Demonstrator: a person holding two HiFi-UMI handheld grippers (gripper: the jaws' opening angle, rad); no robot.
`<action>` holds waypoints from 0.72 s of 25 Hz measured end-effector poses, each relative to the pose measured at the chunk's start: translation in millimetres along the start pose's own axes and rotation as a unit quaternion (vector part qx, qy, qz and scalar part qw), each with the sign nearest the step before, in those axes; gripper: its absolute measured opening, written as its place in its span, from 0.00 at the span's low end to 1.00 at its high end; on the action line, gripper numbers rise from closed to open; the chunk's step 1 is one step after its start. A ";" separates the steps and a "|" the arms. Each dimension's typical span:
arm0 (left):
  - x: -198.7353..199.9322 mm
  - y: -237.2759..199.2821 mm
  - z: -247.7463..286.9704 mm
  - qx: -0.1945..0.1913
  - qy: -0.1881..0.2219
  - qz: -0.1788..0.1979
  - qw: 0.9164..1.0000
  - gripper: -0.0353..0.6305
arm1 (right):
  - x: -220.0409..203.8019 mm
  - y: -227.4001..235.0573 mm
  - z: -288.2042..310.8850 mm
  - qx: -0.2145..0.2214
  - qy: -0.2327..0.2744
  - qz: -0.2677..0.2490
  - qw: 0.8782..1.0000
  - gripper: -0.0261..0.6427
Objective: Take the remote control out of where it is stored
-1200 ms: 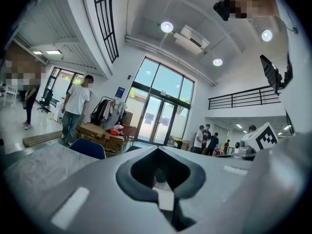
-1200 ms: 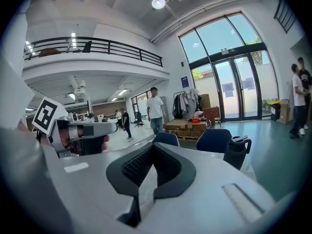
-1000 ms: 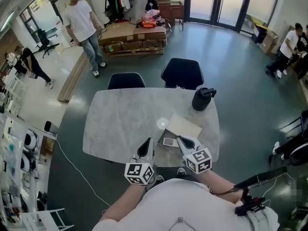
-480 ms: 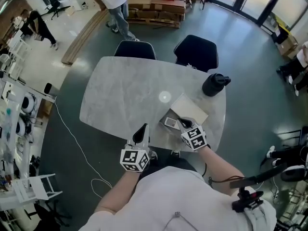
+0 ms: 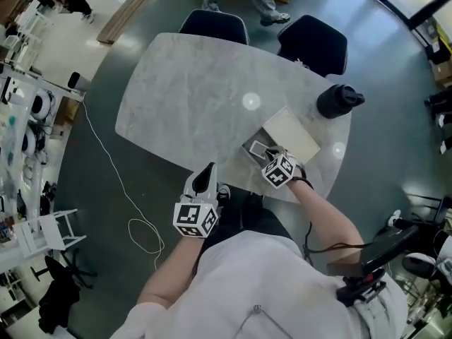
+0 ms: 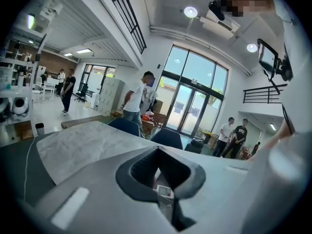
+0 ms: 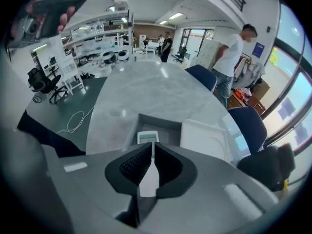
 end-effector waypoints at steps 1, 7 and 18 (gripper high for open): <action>-4.4 -4.5 -1.7 0.006 -0.002 -0.005 1.000 0.05 | -1.5 -1.6 12.5 0.004 -0.015 -0.010 1.000 0.13; -42.8 -33.0 -20.1 0.055 -0.013 -0.045 0.997 0.05 | -10.2 -16.4 72.6 0.024 -0.087 -0.055 0.994 0.38; -60.5 -52.0 -48.6 0.080 -0.011 -0.077 0.994 0.05 | 4.8 -21.5 93.5 0.005 -0.175 -0.091 0.980 0.47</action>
Point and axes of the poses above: the fingertips, and each gripper's own axes: z forward along the fingers, y to its right, x out of its top, the point moved 1 cm from there along -z, backward along the fingers, and after that the axes turned 11 degrees about -y, right-handed, at the moved point
